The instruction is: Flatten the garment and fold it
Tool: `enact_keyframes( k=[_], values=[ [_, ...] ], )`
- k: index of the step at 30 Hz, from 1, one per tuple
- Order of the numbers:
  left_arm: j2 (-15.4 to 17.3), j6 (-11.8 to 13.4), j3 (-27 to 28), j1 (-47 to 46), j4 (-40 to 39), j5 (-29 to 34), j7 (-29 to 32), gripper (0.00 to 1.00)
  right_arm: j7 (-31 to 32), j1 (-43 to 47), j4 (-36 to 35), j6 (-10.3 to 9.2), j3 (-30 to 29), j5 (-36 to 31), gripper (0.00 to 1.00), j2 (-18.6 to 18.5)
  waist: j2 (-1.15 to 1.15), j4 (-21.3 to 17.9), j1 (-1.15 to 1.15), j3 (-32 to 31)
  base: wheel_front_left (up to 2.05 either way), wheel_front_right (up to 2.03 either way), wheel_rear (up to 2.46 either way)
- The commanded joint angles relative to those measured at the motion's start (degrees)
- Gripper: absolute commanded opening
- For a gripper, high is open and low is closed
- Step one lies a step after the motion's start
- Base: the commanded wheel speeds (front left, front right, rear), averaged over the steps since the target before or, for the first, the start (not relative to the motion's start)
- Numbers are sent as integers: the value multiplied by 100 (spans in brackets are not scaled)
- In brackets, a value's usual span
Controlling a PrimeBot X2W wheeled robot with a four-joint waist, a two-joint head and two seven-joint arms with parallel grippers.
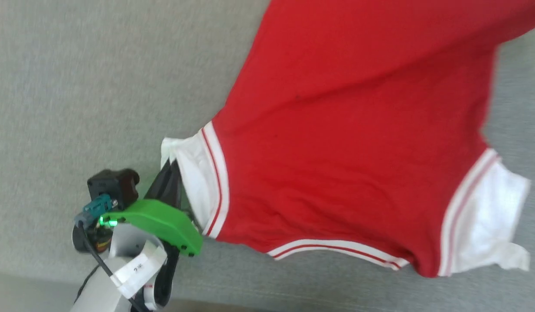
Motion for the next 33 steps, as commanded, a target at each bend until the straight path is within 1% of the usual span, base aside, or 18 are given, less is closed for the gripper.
enact_keyframes(
  k=[1,4,9,14,18,22,24,25,26,27,33],
  values=[
    [45,28,24,84,37,-40,24,0,-51,348,-116,-8,30,130,0,-35,0,-747,0,-854,0,0,0],
    [67,64,52,193,94,-100,60,0,-109,1137,-379,-8,67,368,0,-19,0,-917,0,-1102,0,0,0],
    [83,91,55,321,143,-166,101,0,-173,2597,-818,-8,71,684,0,130,0,-1019,0,-1332,0,0,0],
    [79,94,55,399,173,-219,96,0,-253,3893,-1008,-8,53,954,0,555,0,-1015,0,-1416,0,0,0],
    [72,90,33,429,213,-251,115,0,-198,4537,-899,-8,196,959,0,853,0,-966,0,-1445,0,0,0],
    [59,84,13,437,253,-275,119,0,-133,4800,-694,-8,337,965,0,1052,0,-926,0,-1471,0,0,0],
    [61,81,7,450,272,-286,123,0,-204,4794,-647,-8,276,945,0,1095,0,-917,0,-1501,0,0,0],
    [65,84,9,462,280,-293,123,0,-280,4764,-650,-8,229,915,6,1099,0,-917,0,-1523,0,0,0],
    [72,86,11,480,290,-301,126,0,-365,4729,-671,-8,168,906,64,1108,0,-918,0,-1556,0,0,0],
    [76,88,10,495,296,-307,129,0,-476,4692,-718,-8,82,923,100,1126,0,-916,0,-1581,0,0,0],
    [109,113,11,571,307,-331,147,0,-1586,4411,-1368,-8,-663,993,100,1291,0,-932,0,-1752,0,0,0]
  ],
)
